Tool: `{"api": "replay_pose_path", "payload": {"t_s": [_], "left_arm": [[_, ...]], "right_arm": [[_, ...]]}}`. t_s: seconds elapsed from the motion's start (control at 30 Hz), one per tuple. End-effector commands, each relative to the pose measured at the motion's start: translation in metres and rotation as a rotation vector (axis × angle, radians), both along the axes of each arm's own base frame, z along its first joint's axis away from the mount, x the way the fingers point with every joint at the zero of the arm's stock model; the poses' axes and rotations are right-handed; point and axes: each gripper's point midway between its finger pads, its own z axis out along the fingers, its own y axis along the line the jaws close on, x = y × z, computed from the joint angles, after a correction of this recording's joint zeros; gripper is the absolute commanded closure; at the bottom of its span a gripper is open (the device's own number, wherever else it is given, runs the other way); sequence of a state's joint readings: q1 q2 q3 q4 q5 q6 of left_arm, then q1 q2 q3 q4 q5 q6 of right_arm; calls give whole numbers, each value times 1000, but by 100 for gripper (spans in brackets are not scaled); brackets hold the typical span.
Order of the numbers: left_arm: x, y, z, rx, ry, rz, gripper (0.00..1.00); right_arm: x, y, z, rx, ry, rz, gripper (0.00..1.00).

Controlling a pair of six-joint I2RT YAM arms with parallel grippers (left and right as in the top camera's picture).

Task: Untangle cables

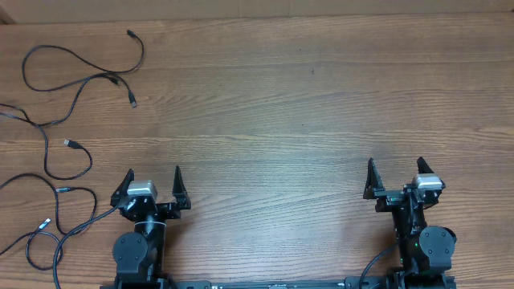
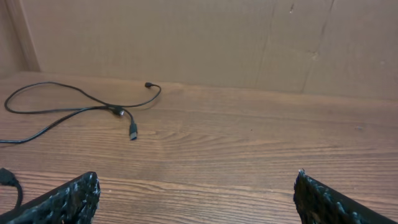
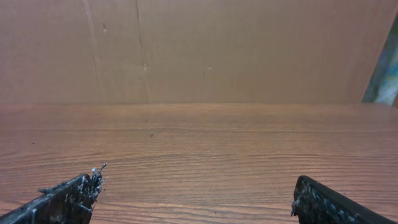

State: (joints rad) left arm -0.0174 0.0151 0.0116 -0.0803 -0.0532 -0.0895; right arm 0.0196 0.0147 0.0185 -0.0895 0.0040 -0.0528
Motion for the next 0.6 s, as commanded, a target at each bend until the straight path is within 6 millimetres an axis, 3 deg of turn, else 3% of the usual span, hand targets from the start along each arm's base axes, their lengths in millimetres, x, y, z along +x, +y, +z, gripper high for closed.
{"api": "replay_pose_path", "payload": {"t_s": [0.0, 0.57], "left_arm": [[0, -3, 0, 51, -6, -24, 0], [0, -4, 0, 50, -7, -29, 0]], "right_arm": [[0, 0, -1, -4, -7, -1, 0], [0, 0, -1, -4, -7, -1, 0]]}}
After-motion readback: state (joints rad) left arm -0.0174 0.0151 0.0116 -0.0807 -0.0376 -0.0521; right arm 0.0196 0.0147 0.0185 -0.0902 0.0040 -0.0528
